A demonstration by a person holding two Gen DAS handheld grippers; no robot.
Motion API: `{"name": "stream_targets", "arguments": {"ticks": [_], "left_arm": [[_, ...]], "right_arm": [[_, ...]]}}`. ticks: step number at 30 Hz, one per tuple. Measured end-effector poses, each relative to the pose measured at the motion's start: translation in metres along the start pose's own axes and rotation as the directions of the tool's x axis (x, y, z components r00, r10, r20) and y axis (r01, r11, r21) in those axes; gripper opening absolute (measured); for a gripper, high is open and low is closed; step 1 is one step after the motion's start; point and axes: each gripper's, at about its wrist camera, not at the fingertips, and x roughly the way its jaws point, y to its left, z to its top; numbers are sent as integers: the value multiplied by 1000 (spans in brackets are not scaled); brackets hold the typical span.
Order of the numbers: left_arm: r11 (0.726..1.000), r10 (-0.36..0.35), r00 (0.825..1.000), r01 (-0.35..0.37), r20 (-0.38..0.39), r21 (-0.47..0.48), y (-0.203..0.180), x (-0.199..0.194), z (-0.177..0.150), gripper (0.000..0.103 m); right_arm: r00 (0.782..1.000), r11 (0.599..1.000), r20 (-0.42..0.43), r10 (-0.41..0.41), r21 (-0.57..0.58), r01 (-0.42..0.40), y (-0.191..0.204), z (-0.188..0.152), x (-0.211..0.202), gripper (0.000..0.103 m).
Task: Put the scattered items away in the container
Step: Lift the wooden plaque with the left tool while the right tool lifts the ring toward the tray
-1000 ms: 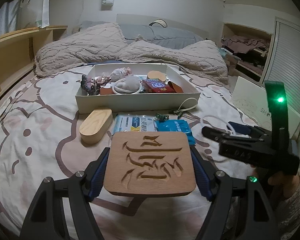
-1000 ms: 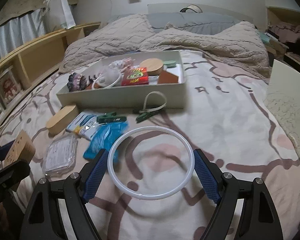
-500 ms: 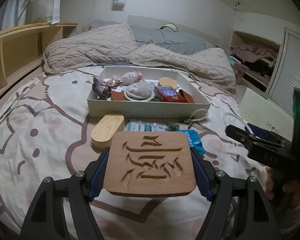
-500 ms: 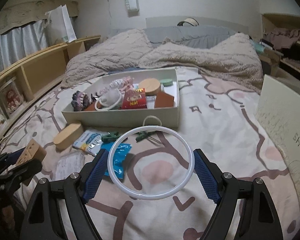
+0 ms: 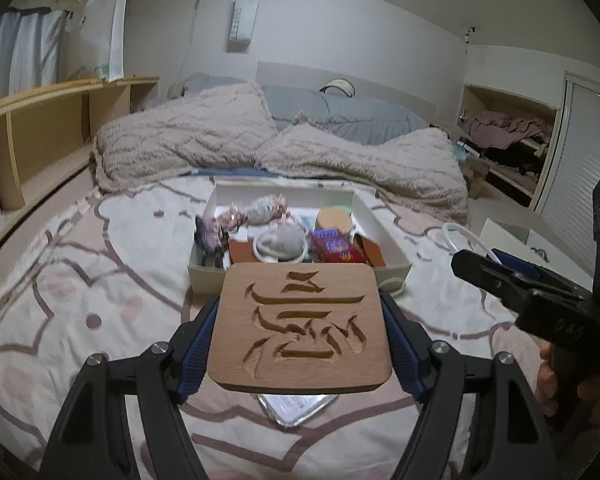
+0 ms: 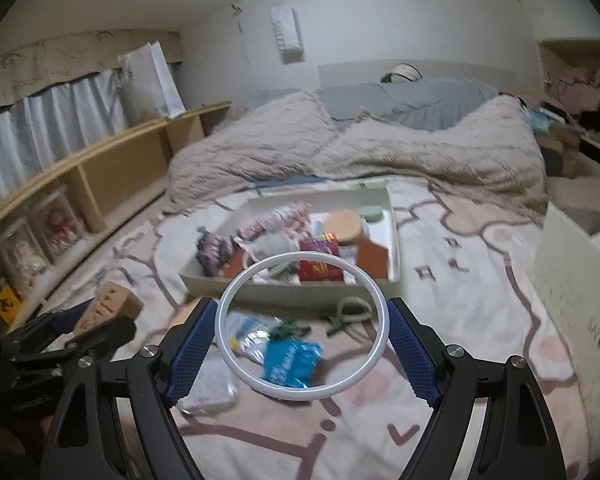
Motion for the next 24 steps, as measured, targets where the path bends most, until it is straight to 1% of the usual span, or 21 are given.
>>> {"name": "stream_targets", "arguments": {"ticks": [3,5,10,13,18,21,24], "left_arm": [[1000,-8,1000,8,10,0,0,-10,18,76],[1000,-11,1000,11,16,0,1,-18,31,76],[1000,-8,999,7,53,23,-2,-35,74,76],[999,-27,997,25,66,37,-4,-38,98,76],[999,-33,996,31,81,29,0,-28,137,76],[999,-32,996,31,79,21,3,-12,159,76],[1000,-14,997,14,74,6,7,9,178,76]], "right_arm": [[999,999,11,41,8,-41,5,18,-9,84],[999,999,9,53,8,-53,8,31,-12,85],[998,998,8,55,-33,-54,16,68,-20,85],[999,996,14,52,-69,-51,21,93,-27,85],[999,994,10,47,-95,-46,23,128,-27,85],[999,994,14,42,-105,-40,24,146,-20,85],[999,993,17,31,-115,-29,23,160,-5,85]]}}
